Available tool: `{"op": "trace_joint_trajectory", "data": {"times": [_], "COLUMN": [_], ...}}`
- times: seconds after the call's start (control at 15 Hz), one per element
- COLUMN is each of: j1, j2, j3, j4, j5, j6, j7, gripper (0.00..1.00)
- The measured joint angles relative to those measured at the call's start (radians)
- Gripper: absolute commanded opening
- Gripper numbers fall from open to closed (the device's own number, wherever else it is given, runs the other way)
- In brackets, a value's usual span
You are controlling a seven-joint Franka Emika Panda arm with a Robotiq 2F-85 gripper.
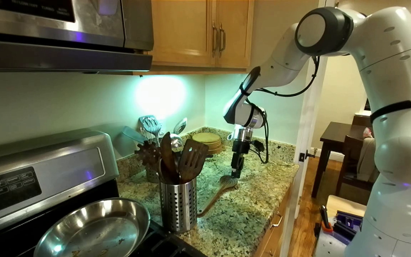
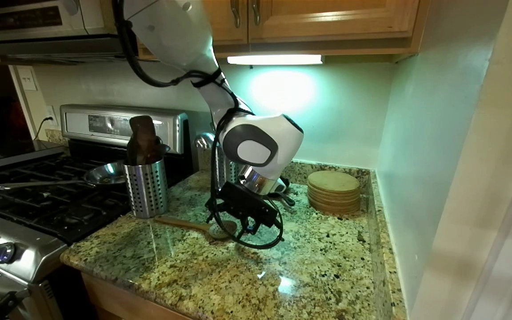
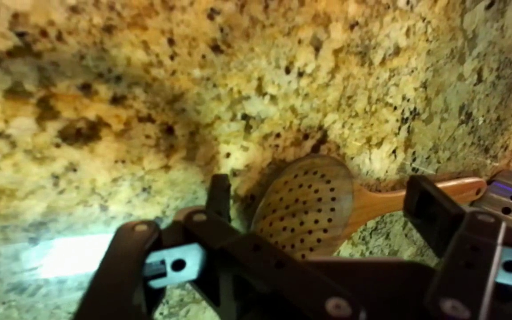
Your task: Pick up the wooden spoon from the counter and put it in the metal container
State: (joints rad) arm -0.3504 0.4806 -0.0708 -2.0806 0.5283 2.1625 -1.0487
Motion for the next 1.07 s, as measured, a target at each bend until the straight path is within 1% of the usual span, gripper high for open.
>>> {"op": "trace_joint_trajectory", "data": {"times": [0.2, 0.6, 0.67, 0.73, 1.07], "j1": [0.001, 0.001, 0.001, 0.001, -0.002], "j2": [0.017, 0.029, 0.029, 0.029, 0.029], "j3": [0.015, 0.031, 0.032, 0.032, 0.032], "j4": [0.015, 0.026, 0.027, 0.027, 0.027], "j5": [-0.006, -0.004, -0.004, -0.004, -0.002], "j6": [-0.033, -0.028, -0.027, -0.026, -0.026], "j7": [0.021, 0.023, 0.023, 0.023, 0.023], "gripper": [1.0, 1.0, 0.91, 0.74, 0.41]}}
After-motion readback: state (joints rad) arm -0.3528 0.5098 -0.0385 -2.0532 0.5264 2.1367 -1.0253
